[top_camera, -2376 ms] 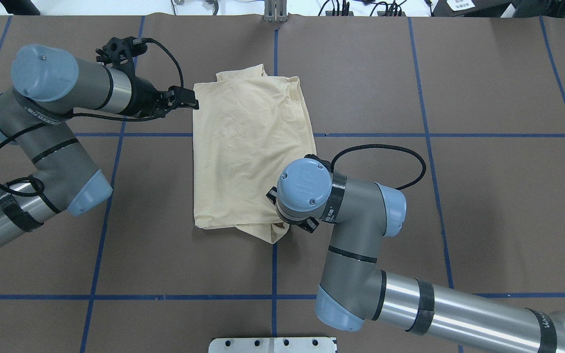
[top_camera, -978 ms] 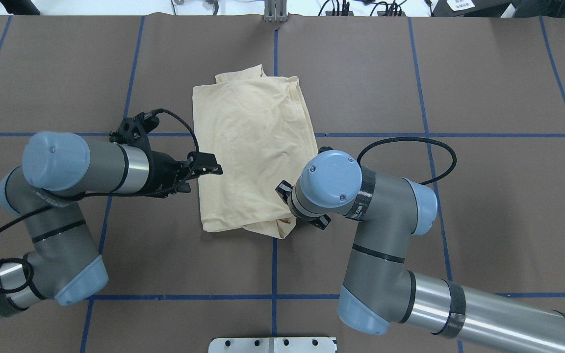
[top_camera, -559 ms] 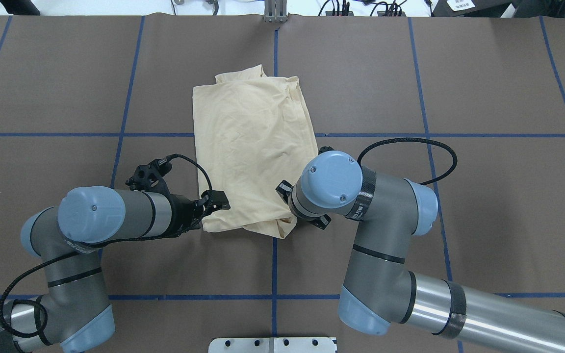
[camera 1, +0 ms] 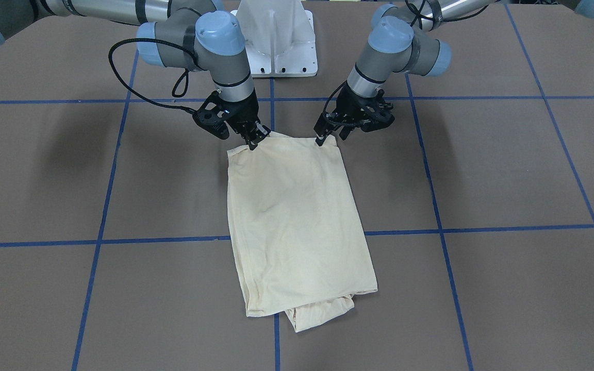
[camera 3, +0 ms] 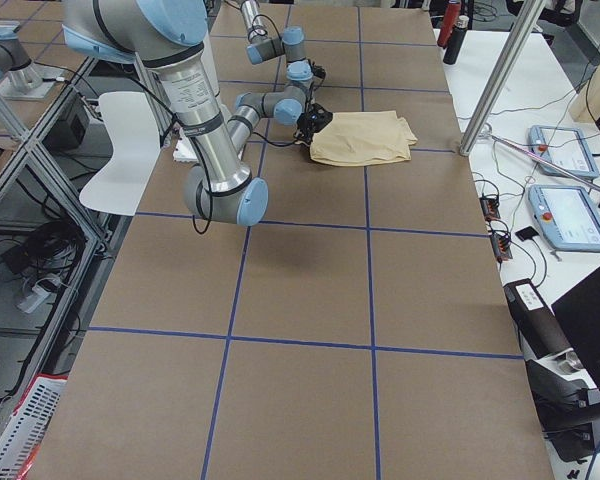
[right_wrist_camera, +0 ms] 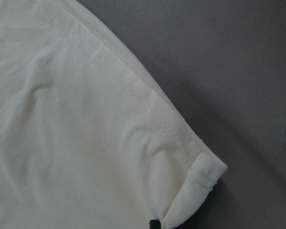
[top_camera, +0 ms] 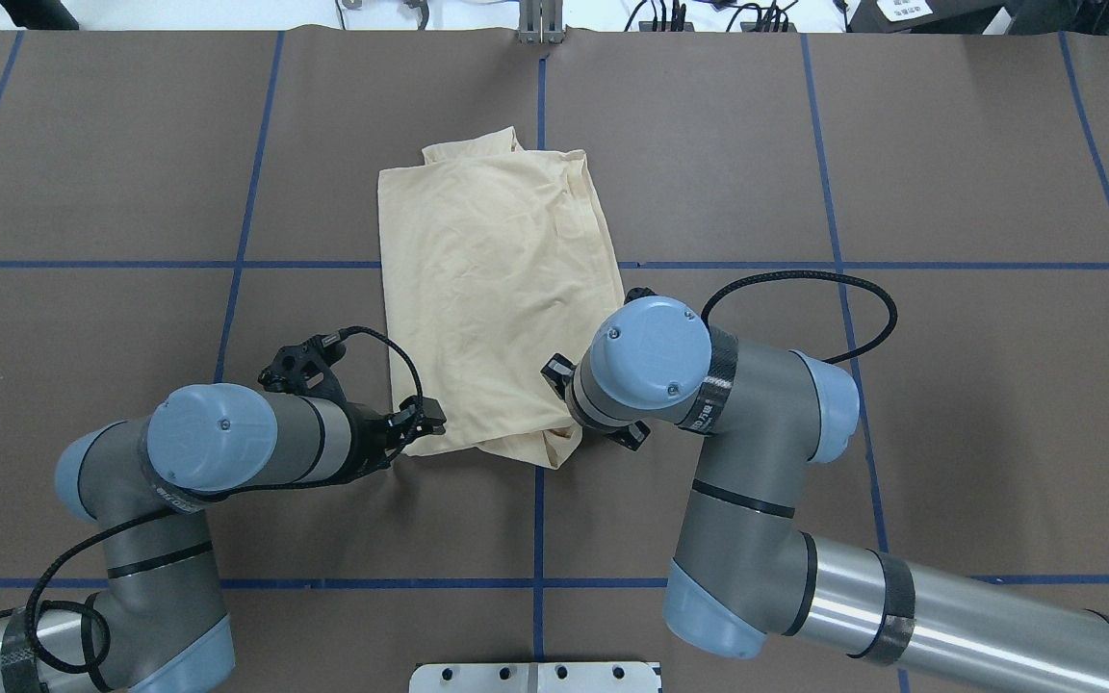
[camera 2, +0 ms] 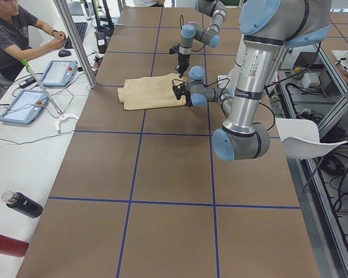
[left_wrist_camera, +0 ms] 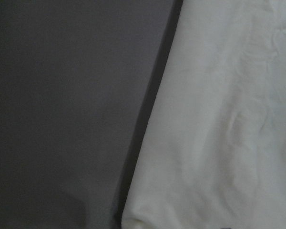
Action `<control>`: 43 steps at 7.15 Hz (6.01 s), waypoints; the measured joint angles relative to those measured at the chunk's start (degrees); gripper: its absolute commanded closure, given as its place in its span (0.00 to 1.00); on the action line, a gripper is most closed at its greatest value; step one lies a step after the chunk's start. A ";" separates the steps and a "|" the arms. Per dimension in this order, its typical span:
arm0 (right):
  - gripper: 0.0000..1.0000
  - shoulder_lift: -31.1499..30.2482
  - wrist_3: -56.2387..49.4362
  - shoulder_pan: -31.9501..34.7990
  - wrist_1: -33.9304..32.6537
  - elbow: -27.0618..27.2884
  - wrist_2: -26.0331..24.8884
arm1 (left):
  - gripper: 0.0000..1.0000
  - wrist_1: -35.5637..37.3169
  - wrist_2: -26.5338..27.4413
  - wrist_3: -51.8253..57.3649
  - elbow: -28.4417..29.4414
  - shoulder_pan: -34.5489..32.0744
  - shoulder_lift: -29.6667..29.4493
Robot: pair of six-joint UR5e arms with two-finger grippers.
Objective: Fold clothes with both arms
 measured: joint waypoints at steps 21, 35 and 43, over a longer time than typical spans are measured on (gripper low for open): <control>1.00 -7.48 1.62 -1.93 -3.69 12.52 -0.02 | 1.00 10.00 -0.59 4.06 -14.00 1.41 -0.96; 0.00 11.79 -1.23 14.94 26.38 -28.66 -0.08 | 0.00 -6.93 -6.40 14.55 18.64 -18.73 -14.54; 0.00 11.66 -23.06 23.87 16.89 -26.28 9.53 | 0.00 -6.22 -12.47 27.56 11.78 -27.60 -6.20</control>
